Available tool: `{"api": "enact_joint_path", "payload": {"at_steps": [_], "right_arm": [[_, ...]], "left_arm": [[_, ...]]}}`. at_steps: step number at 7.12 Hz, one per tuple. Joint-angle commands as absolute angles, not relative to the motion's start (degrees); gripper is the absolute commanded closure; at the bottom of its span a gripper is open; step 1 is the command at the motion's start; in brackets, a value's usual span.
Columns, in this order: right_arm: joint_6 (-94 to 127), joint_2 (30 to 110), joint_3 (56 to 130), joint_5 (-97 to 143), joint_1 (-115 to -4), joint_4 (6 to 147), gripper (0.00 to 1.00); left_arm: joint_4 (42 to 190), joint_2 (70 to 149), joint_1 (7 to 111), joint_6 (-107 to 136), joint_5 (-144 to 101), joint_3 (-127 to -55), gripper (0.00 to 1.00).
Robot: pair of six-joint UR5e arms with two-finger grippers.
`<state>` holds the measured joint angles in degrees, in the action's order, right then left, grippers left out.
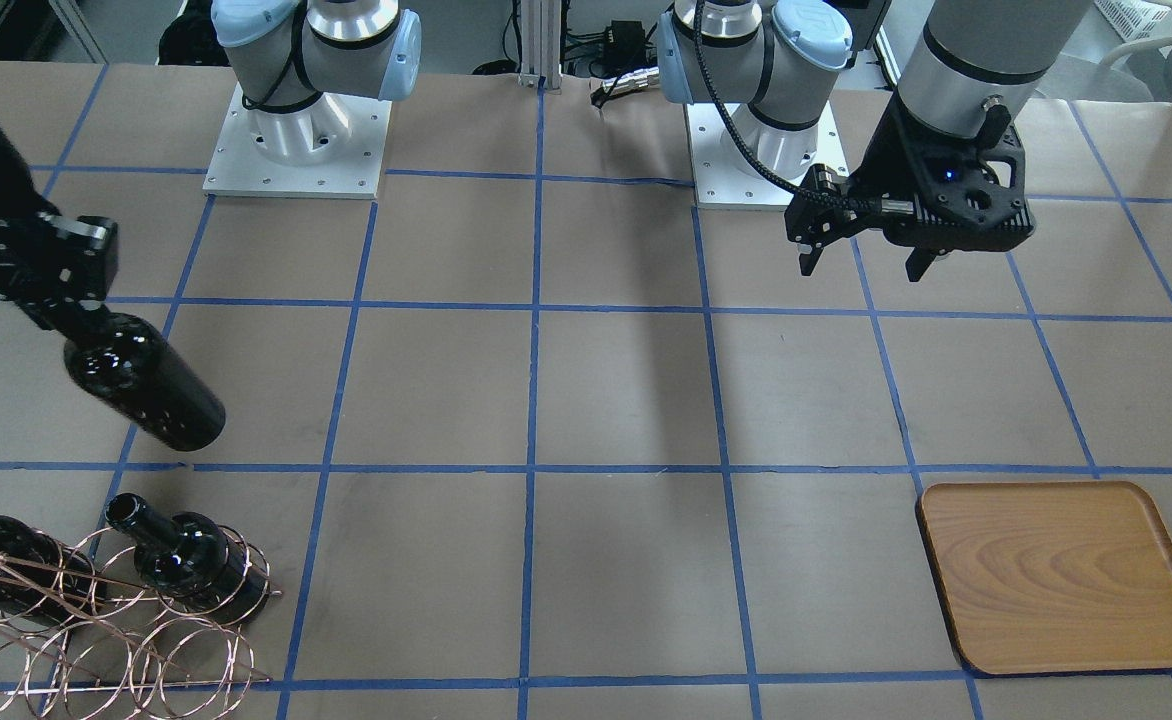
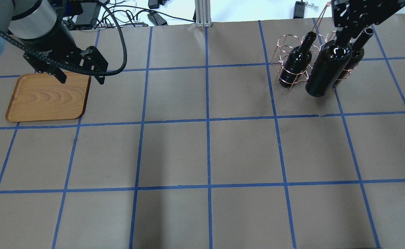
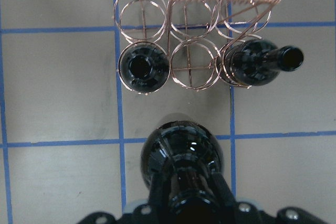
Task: Take wine from basket and place on tray
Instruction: 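Grasp the bottle neck with the right gripper and lift it from the rack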
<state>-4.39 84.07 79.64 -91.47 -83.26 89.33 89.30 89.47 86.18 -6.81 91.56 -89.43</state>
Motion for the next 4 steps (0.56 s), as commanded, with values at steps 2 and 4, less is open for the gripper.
{"api": "enact_joint_path", "payload": {"at_steps": [2, 4], "right_arm": [[14.8, 86.6, 88.1, -93.7, -97.4, 92.1, 1.00], [30.5, 83.4, 89.0, -95.0, -106.9, 98.8, 1.00]], "left_arm": [[89.3, 89.5, 85.0, -7.1, 91.6, -89.4, 0.00], [89.3, 89.6, 85.0, -7.1, 91.7, -89.5, 0.00]]}}
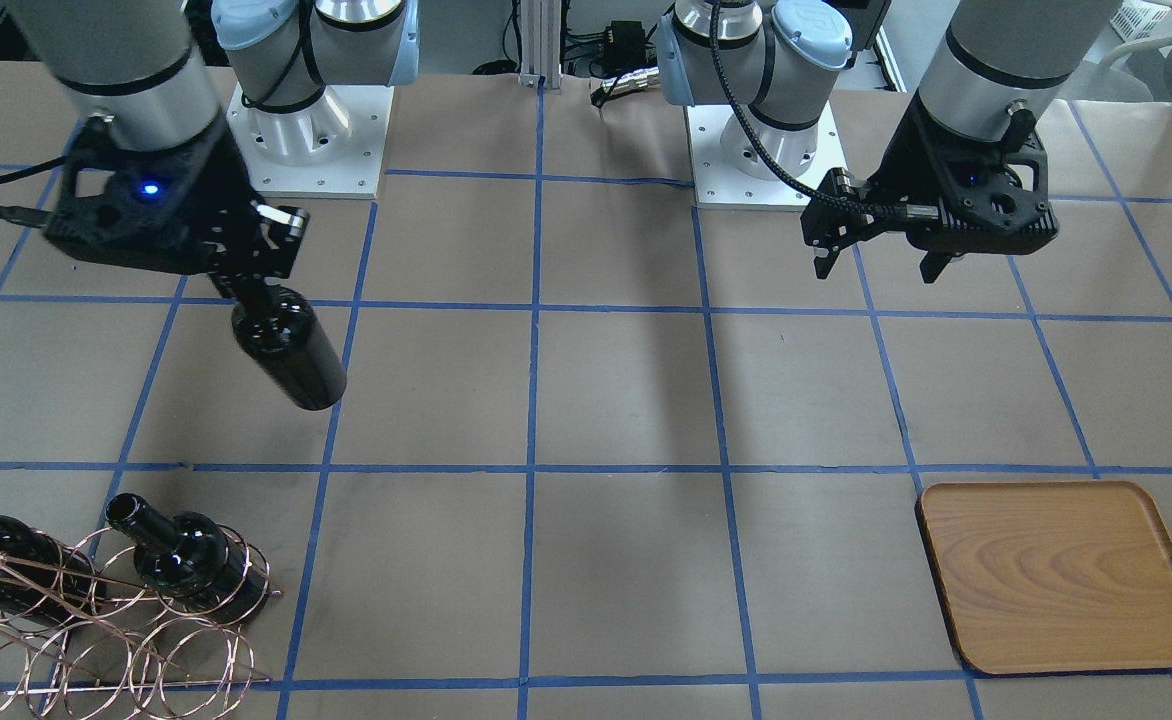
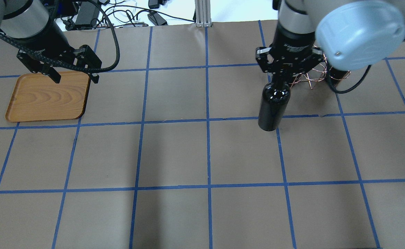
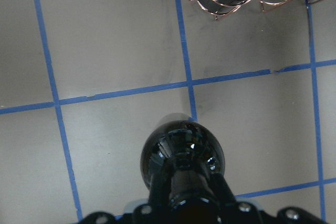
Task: Take wine from basket and place on tray
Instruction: 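Carry the bottle toward the table center with the right gripper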
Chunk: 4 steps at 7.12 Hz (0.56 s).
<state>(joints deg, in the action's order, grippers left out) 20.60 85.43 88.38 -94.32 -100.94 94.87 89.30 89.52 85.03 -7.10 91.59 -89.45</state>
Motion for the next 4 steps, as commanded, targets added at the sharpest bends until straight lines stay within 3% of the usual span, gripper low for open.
{"api": "enact_joint_path", "payload": {"at_steps": [1, 4], "right_arm": [[35.5, 80.5, 88.4, -94.9, -111.1, 103.7, 1.00], [48.1, 72.7, 81.4, -94.5, -120.2, 104.9, 1.00]], "left_arm": [[89.2, 89.6, 85.0, -7.1, 91.8, -89.4, 0.00], [88.9, 89.6, 82.2, -10.4, 91.4, -88.8, 0.00]]}}
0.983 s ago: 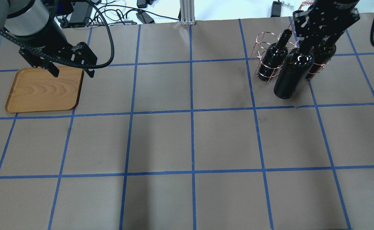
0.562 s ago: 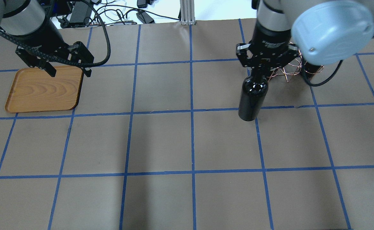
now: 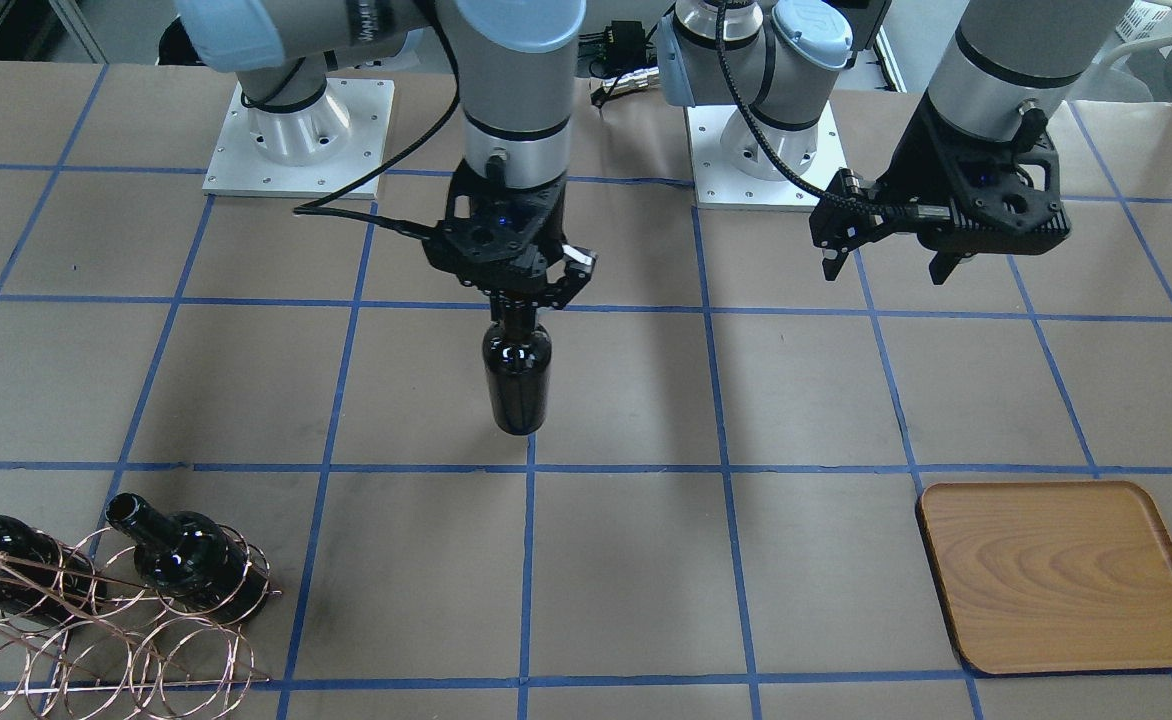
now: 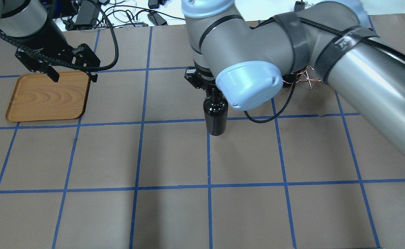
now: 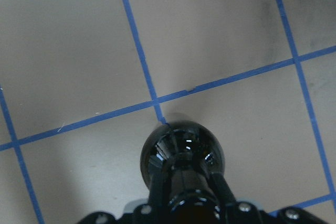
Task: Take wine from basket and place on tray
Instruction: 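Carry the bottle toward the table center with the right gripper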
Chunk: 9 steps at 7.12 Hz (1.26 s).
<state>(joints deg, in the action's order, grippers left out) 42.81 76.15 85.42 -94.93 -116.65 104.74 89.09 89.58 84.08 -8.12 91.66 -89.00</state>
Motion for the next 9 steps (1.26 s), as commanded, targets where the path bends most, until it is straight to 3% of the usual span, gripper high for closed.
{"api": "enact_joint_path", "payload": {"at_steps": [1, 6, 7, 8, 9], "right_arm": [[50.3, 70.0, 78.5, -94.7, -123.4, 103.8, 1.00], [56.7, 66.2, 75.3, -94.8, -127.2, 102.0, 1.00], [56.8, 66.2, 75.3, -94.7, -127.2, 101.9, 0.91], [56.7, 66.1, 75.3, -94.7, -127.2, 101.9, 0.29], [57.4, 66.2, 75.3, -94.3, -127.2, 102.0, 0.06]], "left_arm": [[88.9, 89.6, 78.9, -13.3, 91.8, -88.7, 0.00], [88.7, 90.0, 68.6, -22.7, 92.1, -88.7, 0.00], [88.7, 90.0, 68.3, -23.3, 92.1, -88.7, 0.00], [88.8, 90.0, 68.2, -23.5, 92.1, -88.7, 0.00], [88.8, 90.0, 68.2, -23.4, 92.1, -88.9, 0.00]]}}
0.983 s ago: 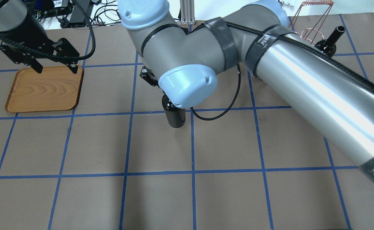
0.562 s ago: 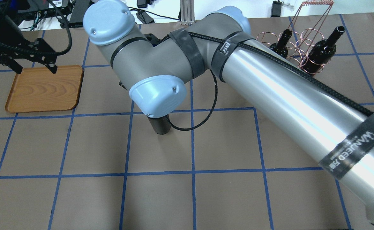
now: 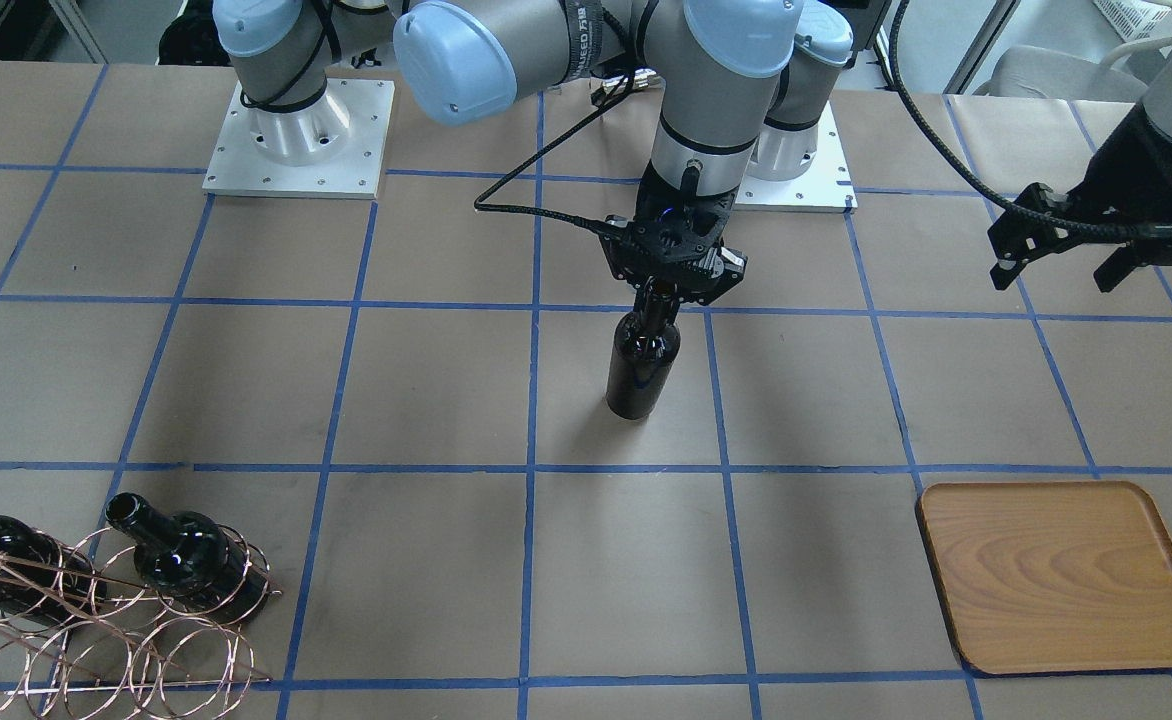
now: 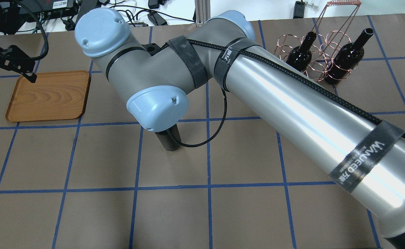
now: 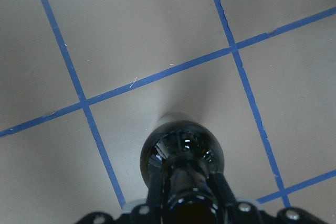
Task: Take wine from basket and place on tray
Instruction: 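Carry the bottle toward the table center with the right gripper, then set the bottle upright on the table and open the right gripper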
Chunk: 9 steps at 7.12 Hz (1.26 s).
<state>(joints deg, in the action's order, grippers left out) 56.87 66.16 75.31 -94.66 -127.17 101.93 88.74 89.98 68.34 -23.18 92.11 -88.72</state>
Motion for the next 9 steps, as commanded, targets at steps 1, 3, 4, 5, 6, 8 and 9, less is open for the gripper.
{"api": "enact_joint_path", "payload": {"at_steps": [1, 3, 4, 5, 6, 8, 9], "right_arm": [[57.6, 66.2, 75.3, -94.3, -127.2, 102.0, 0.00], [57.0, 66.4, 75.1, -94.3, -127.2, 102.0, 0.00], [55.6, 67.6, 75.1, -94.4, -126.3, 101.9, 0.00], [47.6, 70.0, 75.7, -95.5, -124.6, 101.8, 0.00], [41.5, 72.0, 75.8, -97.3, -121.3, 100.1, 0.00], [22.2, 77.2, 76.6, -96.9, -112.9, 93.6, 0.00], [18.4, 80.2, 78.1, -96.6, -109.0, 91.2, 0.00]], "left_arm": [[88.8, 90.0, 68.3, -23.4, 92.2, -88.9, 0.00], [88.8, 90.3, 69.1, -23.4, 92.0, -89.0, 0.00], [88.8, 90.4, 69.7, -23.4, 91.7, -88.9, 0.00], [88.8, 90.3, 71.6, -22.8, 91.3, -88.7, 0.00], [88.8, 90.4, 74.0, -22.6, 91.7, -88.7, 0.00], [88.7, 89.9, 80.1, -16.9, 91.5, -88.7, 0.00], [88.6, 89.8, 83.8, -12.4, 91.6, -88.8, 0.00]]}}
